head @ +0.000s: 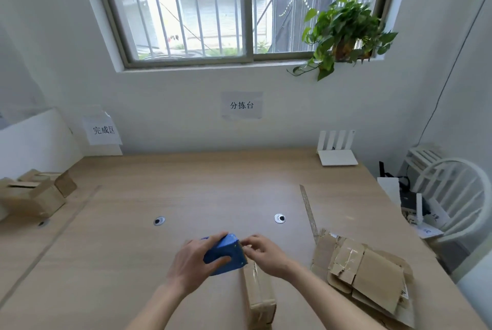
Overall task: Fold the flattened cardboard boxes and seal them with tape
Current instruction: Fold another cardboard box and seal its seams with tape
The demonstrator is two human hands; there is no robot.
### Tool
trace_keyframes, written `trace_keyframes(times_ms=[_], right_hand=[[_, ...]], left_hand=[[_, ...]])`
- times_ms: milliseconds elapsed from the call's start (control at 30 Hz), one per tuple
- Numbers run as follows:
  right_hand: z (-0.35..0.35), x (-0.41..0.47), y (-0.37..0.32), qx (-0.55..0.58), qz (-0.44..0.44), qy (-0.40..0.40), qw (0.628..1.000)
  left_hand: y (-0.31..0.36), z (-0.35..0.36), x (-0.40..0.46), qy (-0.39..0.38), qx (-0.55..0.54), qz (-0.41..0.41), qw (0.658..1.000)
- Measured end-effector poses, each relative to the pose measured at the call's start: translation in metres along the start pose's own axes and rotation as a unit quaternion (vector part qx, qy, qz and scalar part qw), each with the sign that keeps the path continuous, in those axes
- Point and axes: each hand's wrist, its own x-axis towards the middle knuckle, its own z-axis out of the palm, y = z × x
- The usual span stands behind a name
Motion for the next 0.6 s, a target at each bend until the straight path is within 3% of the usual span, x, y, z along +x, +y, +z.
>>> trace_keyframes(times_ms=[600], right_hand=[[-0.047, -0.044, -0.011, 0.056, -0.001, 0.016, 0.998]], left_hand=[[0.041, -0.012, 0.002, -0.014, 0.005, 0.095, 0.995]])
